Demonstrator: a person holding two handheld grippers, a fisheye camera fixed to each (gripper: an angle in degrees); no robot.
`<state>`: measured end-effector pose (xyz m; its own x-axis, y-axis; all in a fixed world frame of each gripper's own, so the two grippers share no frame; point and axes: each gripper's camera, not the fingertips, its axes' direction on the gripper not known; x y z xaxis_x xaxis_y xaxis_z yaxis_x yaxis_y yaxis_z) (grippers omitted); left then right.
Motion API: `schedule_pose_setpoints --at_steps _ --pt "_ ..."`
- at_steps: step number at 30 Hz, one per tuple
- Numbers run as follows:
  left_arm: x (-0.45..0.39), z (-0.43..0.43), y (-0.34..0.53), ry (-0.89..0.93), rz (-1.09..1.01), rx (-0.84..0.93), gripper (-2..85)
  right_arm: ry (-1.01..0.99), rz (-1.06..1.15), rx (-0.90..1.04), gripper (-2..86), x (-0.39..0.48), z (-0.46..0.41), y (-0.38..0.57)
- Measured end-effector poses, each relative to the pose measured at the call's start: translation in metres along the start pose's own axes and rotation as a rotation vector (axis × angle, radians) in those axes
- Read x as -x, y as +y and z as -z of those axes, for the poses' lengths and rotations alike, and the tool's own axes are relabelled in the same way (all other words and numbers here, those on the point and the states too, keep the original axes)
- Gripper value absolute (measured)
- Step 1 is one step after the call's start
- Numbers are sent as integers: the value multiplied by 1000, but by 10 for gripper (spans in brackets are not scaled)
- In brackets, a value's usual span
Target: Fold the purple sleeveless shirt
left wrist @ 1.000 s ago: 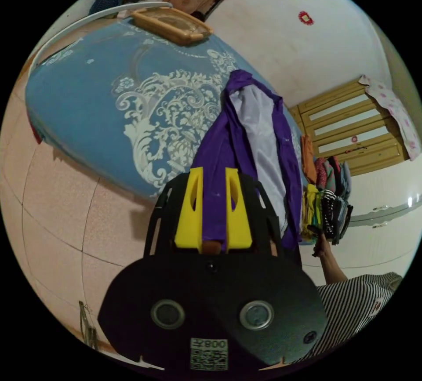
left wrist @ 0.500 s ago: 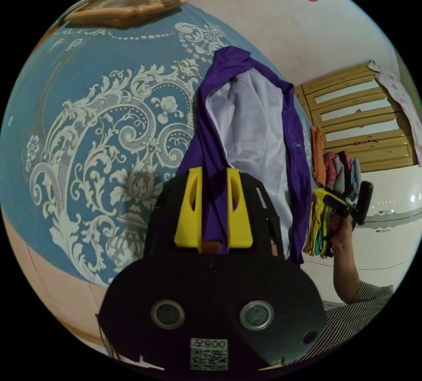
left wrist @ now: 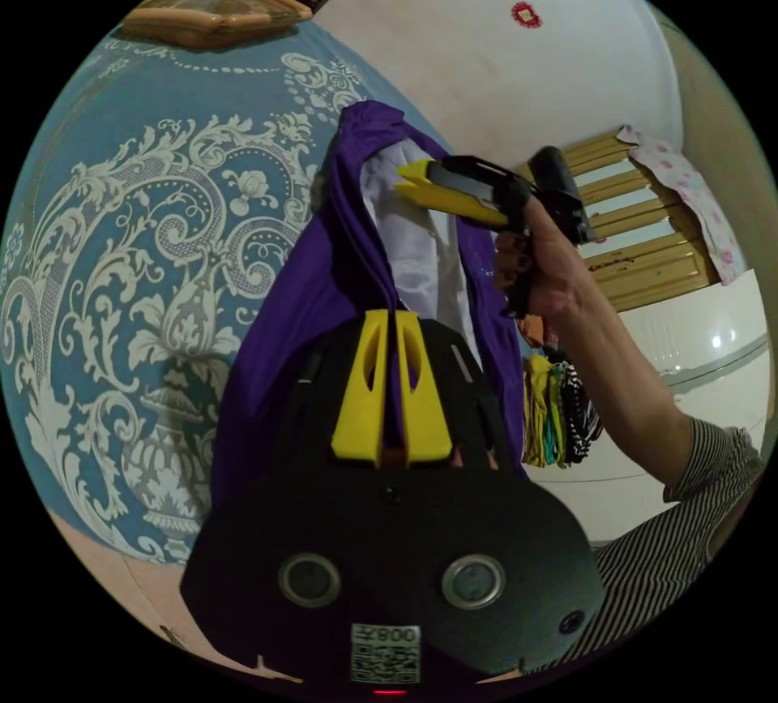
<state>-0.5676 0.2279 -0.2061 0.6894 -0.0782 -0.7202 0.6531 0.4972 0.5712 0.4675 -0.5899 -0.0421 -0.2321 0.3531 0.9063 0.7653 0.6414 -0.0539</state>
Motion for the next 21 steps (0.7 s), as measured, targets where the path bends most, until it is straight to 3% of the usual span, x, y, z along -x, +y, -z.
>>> schedule_pose_setpoints --at_steps 13,21 --pt "-8 -18 -7 33 -60 -25 14 -177 -147 21 37 -9 -23 -106" --pt "-60 -27 -19 189 -217 -93 11 -384 60 -65 6 16 49 -137"
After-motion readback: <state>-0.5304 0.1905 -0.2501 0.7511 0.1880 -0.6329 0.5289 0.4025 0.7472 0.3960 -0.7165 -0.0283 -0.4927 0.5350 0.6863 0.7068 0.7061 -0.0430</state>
